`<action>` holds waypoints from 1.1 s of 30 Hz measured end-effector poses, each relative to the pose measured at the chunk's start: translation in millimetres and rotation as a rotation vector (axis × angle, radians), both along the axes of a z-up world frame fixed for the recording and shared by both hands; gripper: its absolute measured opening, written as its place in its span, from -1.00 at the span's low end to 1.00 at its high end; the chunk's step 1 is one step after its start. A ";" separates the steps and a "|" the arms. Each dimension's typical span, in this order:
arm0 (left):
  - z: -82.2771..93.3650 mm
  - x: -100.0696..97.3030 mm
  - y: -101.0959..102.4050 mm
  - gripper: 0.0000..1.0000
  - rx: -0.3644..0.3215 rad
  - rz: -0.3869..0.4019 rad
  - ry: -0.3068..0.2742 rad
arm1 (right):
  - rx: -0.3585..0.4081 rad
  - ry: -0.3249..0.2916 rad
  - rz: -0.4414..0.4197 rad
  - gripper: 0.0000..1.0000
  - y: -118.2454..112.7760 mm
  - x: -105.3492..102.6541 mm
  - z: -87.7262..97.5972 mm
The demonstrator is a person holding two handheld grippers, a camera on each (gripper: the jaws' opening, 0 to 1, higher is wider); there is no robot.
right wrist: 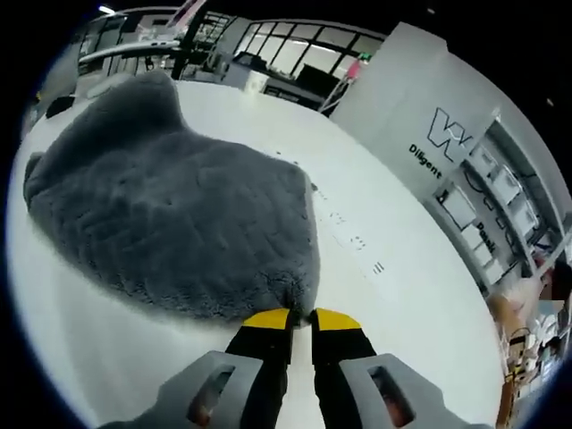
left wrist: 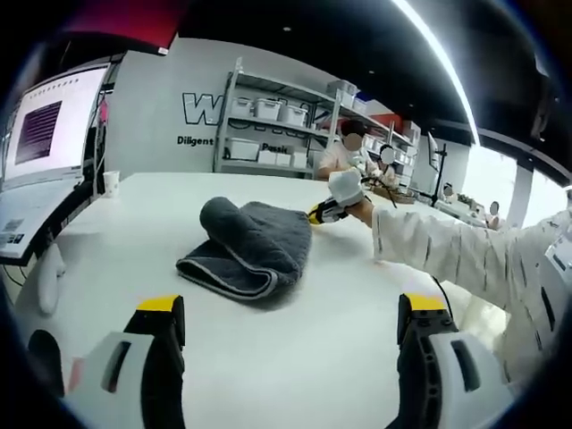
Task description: Open the folded towel by lifting each exposed corner and separating the folded layers until the towel lies flat within the target outline without major curled edges
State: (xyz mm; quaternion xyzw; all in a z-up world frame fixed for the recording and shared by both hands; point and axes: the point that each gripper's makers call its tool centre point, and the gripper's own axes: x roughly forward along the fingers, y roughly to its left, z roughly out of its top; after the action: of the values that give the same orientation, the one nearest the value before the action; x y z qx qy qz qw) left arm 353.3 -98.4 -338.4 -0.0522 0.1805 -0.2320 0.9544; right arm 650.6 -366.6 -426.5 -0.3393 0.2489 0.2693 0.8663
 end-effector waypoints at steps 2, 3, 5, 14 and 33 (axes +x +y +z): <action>0.6 0.2 0.9 0.95 0.002 0.001 -0.001 | 0.013 -0.005 -0.014 -0.87 -1.8 -0.2 1.3; 0.7 0.3 1.4 0.96 0.004 0.002 -0.002 | 0.017 -0.012 -0.031 -0.77 -4.3 -0.1 2.9; 0.5 0.4 1.7 0.96 0.005 0.003 -0.002 | 0.020 -0.024 -0.055 -0.62 -8.6 0.6 6.1; -0.6 3.3 0.8 0.96 0.007 0.000 0.000 | 0.152 -0.045 -0.182 0.28 -26.6 -3.9 34.4; 0.5 6.4 1.4 0.96 0.008 -0.008 -0.005 | 0.386 0.074 -0.192 0.99 -15.2 -131.8 60.4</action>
State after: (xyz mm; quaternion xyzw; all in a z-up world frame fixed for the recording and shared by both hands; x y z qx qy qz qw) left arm 359.7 -97.0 -337.9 -0.0469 0.1793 -0.2353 0.9541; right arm 518.8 -381.8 -366.1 -0.1319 0.2558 0.2404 0.9270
